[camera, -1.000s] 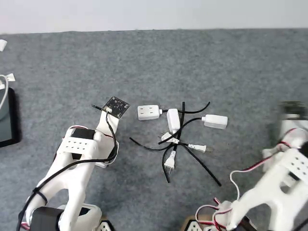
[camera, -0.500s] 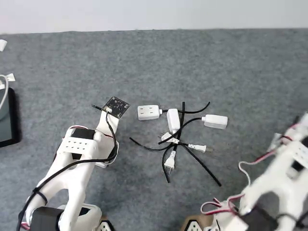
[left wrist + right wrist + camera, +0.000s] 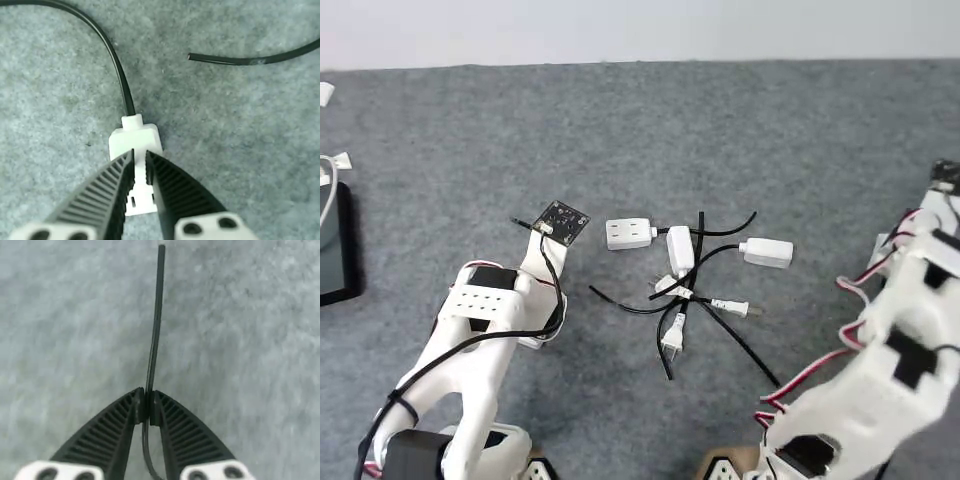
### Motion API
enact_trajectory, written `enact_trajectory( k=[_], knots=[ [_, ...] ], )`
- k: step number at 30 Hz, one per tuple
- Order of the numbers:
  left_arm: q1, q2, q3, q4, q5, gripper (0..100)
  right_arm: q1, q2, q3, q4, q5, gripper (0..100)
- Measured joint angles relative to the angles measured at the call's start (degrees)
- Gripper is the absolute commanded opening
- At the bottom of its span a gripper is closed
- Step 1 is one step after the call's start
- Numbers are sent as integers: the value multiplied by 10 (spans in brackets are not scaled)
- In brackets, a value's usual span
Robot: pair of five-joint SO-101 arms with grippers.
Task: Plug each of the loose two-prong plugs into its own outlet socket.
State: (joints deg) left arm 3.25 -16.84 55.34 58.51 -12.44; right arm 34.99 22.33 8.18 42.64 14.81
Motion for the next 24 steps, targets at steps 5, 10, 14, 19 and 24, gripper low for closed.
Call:
enact_trajectory(
  k=[5, 10, 14, 19, 24],
  knots=[
    [0, 0, 0, 0, 0, 13, 6, 122, -117, 1, 43, 212],
    [0, 0, 0, 0, 0, 13, 7, 170, -205, 16, 51, 210],
    [0, 0, 0, 0, 0, 13, 14, 172, -272, 107, 50, 136],
    [0, 0, 1, 0, 0, 13, 22, 129, -316, 265, 51, 17],
    [0, 0, 1, 0, 0, 13, 27, 78, -314, 383, 82, 9]
  ],
)
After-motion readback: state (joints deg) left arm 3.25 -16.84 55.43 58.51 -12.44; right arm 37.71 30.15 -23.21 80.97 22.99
